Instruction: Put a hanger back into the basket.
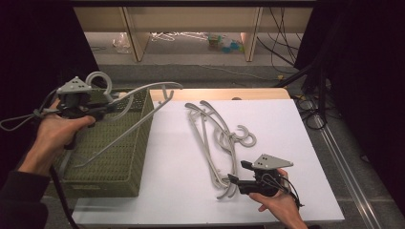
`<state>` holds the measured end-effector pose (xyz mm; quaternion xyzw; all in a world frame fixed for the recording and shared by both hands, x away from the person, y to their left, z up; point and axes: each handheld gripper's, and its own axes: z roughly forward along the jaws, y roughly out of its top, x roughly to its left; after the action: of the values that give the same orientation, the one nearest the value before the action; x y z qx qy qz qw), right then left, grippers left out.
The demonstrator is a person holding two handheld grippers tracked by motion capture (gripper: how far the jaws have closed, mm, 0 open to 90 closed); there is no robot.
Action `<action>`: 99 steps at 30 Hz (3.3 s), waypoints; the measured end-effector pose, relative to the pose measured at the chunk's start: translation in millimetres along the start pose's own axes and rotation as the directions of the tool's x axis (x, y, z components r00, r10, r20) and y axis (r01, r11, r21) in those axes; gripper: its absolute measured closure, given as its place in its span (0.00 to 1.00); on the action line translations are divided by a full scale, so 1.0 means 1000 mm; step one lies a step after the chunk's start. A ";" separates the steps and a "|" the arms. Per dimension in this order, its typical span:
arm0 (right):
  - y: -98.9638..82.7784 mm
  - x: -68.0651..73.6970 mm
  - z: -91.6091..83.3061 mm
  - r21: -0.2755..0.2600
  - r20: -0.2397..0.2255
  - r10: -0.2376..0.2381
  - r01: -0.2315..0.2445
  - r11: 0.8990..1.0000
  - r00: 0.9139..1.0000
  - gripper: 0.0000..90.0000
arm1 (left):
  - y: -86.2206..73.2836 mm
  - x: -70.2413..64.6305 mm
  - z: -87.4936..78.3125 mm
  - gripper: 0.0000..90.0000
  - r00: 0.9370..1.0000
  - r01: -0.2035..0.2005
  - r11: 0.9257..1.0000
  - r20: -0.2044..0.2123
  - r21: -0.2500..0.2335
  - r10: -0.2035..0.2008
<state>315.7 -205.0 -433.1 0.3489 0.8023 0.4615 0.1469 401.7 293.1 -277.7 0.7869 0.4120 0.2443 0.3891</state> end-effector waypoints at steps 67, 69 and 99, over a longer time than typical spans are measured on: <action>-0.004 -0.007 0.008 0.033 0.013 0.051 -0.052 0.998 0.999 0.31 | -0.088 0.017 0.014 0.48 0.989 0.127 0.991 -0.076 -0.039 -0.130; -0.005 -0.008 0.010 0.020 0.007 0.044 -0.044 0.999 0.999 0.31 | -0.088 0.000 0.014 0.45 0.990 0.134 0.988 -0.028 -0.071 -0.136; -0.004 -0.015 0.014 0.050 0.010 0.061 -0.061 0.997 0.998 0.29 | -0.120 -0.187 0.065 0.24 0.937 0.052 0.978 0.349 -0.203 0.023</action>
<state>332.1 -207.5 -445.3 0.3788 0.8020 0.4439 0.1273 291.7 152.2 -424.8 0.7693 0.3141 0.1395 0.5385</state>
